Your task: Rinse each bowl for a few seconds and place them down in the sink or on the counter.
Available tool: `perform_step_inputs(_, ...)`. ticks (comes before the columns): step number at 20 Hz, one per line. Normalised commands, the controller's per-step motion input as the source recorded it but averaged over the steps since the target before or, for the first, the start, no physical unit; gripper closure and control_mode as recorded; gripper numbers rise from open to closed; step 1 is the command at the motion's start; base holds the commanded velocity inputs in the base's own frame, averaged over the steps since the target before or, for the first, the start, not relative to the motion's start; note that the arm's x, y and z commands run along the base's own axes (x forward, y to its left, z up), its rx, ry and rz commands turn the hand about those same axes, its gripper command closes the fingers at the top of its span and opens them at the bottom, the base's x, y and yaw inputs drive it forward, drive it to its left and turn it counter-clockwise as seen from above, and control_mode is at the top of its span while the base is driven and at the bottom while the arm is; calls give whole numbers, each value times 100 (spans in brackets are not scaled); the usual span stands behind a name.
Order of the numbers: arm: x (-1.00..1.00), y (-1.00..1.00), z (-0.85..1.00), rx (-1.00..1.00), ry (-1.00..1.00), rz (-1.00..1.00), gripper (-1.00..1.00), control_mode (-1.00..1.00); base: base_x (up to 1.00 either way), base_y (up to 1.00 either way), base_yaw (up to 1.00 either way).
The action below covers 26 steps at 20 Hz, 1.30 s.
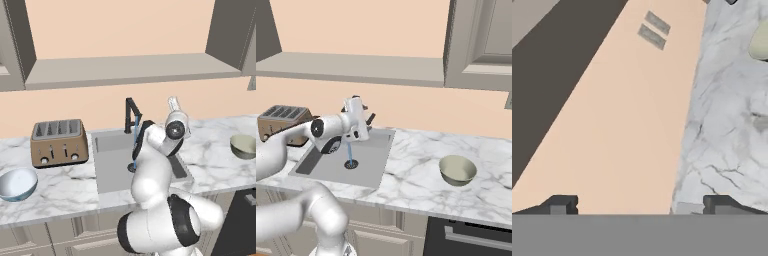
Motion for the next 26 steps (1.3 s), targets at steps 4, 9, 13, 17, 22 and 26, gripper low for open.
perform_step_inputs(4, -29, -54, 18, 28, -9, -4, -100, -100, 0, 0, 0)
perform_step_inputs(9, -46, -51, 0, 34, -8, -7, -100, -100, 0, 0, 0)
perform_step_inputs(13, -76, -22, -33, 25, -20, -8, -100, -100, 0, 0, 0)
perform_step_inputs(17, -94, -14, -44, 18, -24, -6, -100, -100, 0, 0, 0)
perform_step_inputs(22, -42, -39, -2, 15, -8, -17, -100, -100, 0, 0, 0)
perform_step_inputs(26, -28, -36, 0, 9, 3, -27, -100, -100, 0, 0, 0)
